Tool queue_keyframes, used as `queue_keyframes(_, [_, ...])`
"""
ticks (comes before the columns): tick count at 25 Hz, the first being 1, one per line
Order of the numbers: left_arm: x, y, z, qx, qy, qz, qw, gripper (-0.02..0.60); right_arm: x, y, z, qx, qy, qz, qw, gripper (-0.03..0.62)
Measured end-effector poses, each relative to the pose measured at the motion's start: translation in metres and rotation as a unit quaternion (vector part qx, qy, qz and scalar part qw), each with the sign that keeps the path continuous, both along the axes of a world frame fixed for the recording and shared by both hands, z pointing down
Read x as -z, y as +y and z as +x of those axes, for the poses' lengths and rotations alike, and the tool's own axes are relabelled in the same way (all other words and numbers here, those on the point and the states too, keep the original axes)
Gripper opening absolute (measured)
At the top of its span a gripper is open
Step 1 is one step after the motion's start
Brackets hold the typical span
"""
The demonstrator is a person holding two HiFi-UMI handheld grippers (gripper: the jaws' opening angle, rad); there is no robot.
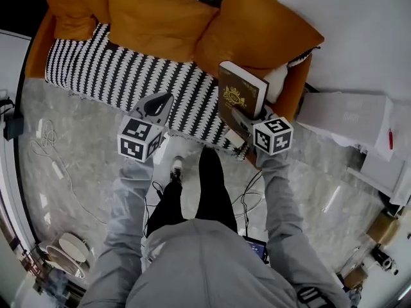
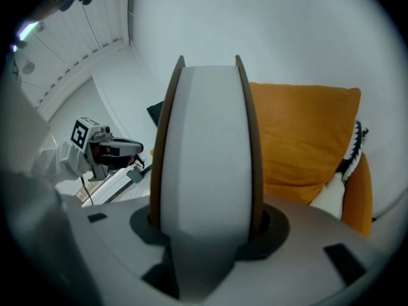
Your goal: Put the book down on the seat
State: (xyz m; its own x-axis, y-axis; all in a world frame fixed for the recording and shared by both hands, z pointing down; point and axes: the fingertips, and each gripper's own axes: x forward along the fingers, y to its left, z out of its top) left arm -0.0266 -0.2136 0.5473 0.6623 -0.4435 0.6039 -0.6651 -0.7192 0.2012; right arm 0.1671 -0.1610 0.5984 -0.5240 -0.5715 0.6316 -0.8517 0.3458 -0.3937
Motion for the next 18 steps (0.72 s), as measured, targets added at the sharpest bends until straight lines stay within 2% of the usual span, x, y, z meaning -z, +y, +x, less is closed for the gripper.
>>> queue_keyframes(4, [-0.025,-0.013,0.0,0.021,-0.003,-0.016,0.9996,0.028,-0.046,-0.019,0.008,0.015,0.005,-0.035,0.999,0.235])
queue_keyframes(11, [-0.071,-0.027,0.009,0.041,-0.014,-0.045,0.9981,0.028,-0.114,-0.051,0.004,0.076,0.02,-0.078,0.994,0.236])
queue_keyframes(18, [-0.106,-0.029,0.013,0.055,-0.015,-0.071,0.9959,0.028,-0.174,-0.059,-0.009,0.161,0.059,-0.121,0.978,0.238])
